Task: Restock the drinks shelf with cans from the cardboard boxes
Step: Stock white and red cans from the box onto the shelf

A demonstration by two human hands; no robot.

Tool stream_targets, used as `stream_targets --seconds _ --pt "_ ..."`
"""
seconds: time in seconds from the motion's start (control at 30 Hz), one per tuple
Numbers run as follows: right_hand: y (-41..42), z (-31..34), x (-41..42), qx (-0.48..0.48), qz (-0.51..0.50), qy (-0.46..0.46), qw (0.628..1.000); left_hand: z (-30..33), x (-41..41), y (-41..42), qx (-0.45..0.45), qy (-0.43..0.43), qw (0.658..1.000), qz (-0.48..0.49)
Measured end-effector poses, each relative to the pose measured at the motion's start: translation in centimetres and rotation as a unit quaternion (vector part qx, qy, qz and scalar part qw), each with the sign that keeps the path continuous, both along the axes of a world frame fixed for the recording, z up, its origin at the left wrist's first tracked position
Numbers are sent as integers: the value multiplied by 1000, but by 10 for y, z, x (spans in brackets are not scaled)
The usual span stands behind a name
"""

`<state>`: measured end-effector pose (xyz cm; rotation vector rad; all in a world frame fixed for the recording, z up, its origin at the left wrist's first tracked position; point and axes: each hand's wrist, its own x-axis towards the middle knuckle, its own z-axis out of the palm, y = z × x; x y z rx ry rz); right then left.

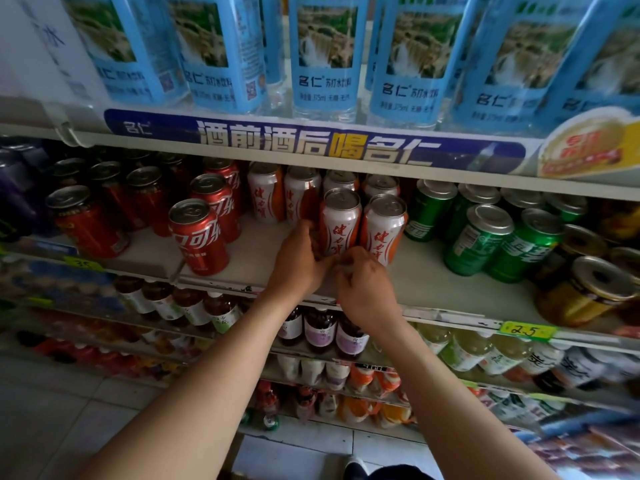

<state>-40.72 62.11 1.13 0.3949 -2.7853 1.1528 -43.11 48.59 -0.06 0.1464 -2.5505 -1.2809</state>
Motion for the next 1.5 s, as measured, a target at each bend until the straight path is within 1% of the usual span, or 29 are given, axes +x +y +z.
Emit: stream_targets --seconds 0.07,0.17,0.27,0.3,0.4,0.43,0.47,0.5,0.53,0.57,0.6,0.63,0.67,0.7,0.77,0.87,0.97,1.03,1.1,1.13,1.17,1.23,1.27,1.33,1.37,1.43,1.5 --pt "0 1 -2 3 2 -9 1000 1 0 1 12 2 1000 6" --pt "2 3 -2 -4 7 -15 1000 5 3 1 7 -9 1000 -6" --pt "3 6 10 -25 25 19 999 16 14 -6 19 -6 999 -26" --pt "2 7 16 -29 31 52 998 20 21 -11 25 11 999 -19" --pt "-8 10 36 -60 77 164 982 23 59 -28 10 113 993 28" --pt "-14 9 43 -83 103 175 976 19 75 -34 5 149 988 44" --pt "-21 8 49 -111 138 164 970 11 92 -42 0 176 981 75" --pt "-36 1 54 -131 187 136 964 -2 113 -54 4 187 974 129" --pt "-47 -4 59 -141 225 107 958 -15 127 -65 20 175 969 171" --pt "-62 -14 64 -133 265 73 952 -34 147 -80 39 143 966 212" --pt "-67 -22 65 -121 286 52 949 -52 156 -90 56 86 969 224" --pt "-79 -36 70 -108 315 24 943 -75 174 -103 59 8 969 239" --pt "-93 -52 73 -94 340 -4 936 -97 192 -117 65 -62 963 252" --pt "-113 -73 82 -75 371 -40 925 -126 220 -132 75 -113 952 276" --pt "-139 -105 94 -33 404 -92 909 -163 264 -146 92 -164 931 313" --pt "-188 -154 133 22 450 -152 880 -217 338 -164 149 -237 878 389" --pt "-226 -201 172 50 453 -203 866 -260 390 -178 216 -282 834 421" --pt "-247 -235 198 87 460 -245 849 -275 410 -186 264 -291 810 435" --pt "-266 -277 223 108 479 -275 827 -296 428 -193 286 -310 789 447" --pt "-274 -297 232 116 485 -285 819 -308 436 -197 290 -292 786 461" --pt "-283 -323 240 116 494 -304 807 -328 441 -205 305 -273 775 482" --pt "-301 -394 255 147 516 -317 782 -392 448 -217 320 -287 747 508" --pt "-306 -416 255 166 519 -311 779 -406 447 -221 313 -295 745 511" --pt "-322 -485 255 200 524 -315 766 -466 449 -232 305 -304 741 515" --pt "-330 -532 256 218 528 -317 757 -504 451 -235 311 -308 739 512" --pt "-351 -604 251 244 537 -301 750 -560 451 -244 308 -284 745 519" --pt "-369 -682 251 255 538 -293 749 -623 453 -247 311 -269 739 533"
